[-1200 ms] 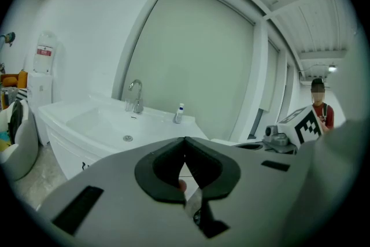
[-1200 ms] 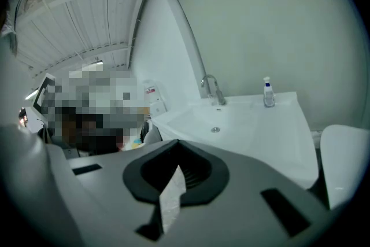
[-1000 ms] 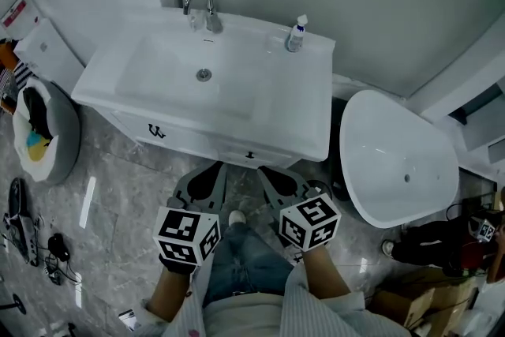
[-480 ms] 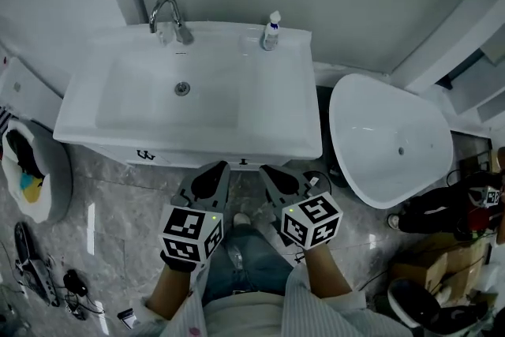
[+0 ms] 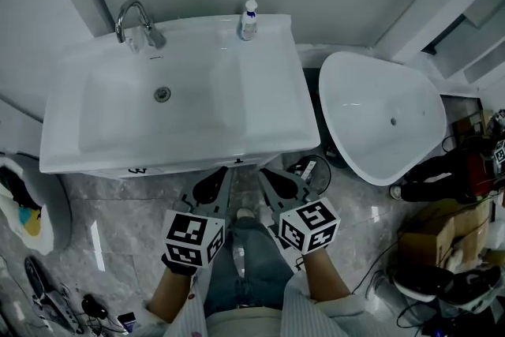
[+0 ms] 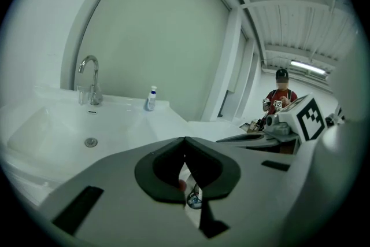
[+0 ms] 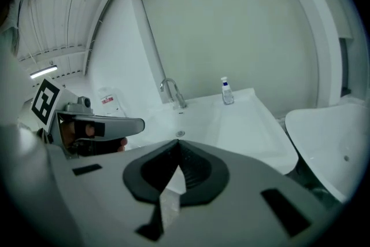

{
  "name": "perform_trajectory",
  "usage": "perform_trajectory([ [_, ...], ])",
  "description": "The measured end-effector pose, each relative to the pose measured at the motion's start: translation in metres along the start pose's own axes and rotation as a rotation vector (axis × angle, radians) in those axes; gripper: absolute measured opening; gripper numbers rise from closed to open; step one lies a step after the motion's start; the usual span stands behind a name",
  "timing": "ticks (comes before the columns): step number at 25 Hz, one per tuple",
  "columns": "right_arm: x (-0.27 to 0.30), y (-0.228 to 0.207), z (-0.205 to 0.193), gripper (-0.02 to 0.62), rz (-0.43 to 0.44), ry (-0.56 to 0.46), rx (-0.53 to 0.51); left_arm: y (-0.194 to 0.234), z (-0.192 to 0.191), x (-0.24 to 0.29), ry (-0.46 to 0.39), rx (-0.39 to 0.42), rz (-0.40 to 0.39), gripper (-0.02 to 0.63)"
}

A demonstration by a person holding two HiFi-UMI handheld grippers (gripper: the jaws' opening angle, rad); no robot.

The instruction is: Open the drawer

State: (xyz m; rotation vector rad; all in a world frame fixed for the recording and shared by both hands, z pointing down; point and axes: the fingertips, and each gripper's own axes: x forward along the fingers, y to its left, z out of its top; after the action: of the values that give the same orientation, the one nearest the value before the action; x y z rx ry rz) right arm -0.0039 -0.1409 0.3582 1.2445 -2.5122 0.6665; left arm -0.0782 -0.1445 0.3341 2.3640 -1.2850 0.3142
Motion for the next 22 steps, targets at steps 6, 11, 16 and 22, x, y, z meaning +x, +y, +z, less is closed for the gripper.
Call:
perform_trajectory([
  [6, 0.006, -0.004, -0.026, 0.009, -0.029, 0.011, 0.002, -0.002, -0.028, 0.012, 0.029, 0.024, -0.053, 0.017],
  [11, 0.019, -0.008, -0.050, 0.009, -0.037, 0.027, 0.001, 0.005, -0.057, 0.023, 0.070, 0.044, -0.056, 0.015],
  [16, 0.035, -0.019, -0.074, 0.009, -0.055, 0.019, 0.006, 0.017, -0.092, 0.036, 0.106, 0.049, -0.050, 0.015],
  [22, 0.058, -0.040, -0.110, 0.011, -0.077, 0.045, 0.006, 0.026, -0.139, 0.058, 0.157, 0.060, -0.048, 0.017],
])
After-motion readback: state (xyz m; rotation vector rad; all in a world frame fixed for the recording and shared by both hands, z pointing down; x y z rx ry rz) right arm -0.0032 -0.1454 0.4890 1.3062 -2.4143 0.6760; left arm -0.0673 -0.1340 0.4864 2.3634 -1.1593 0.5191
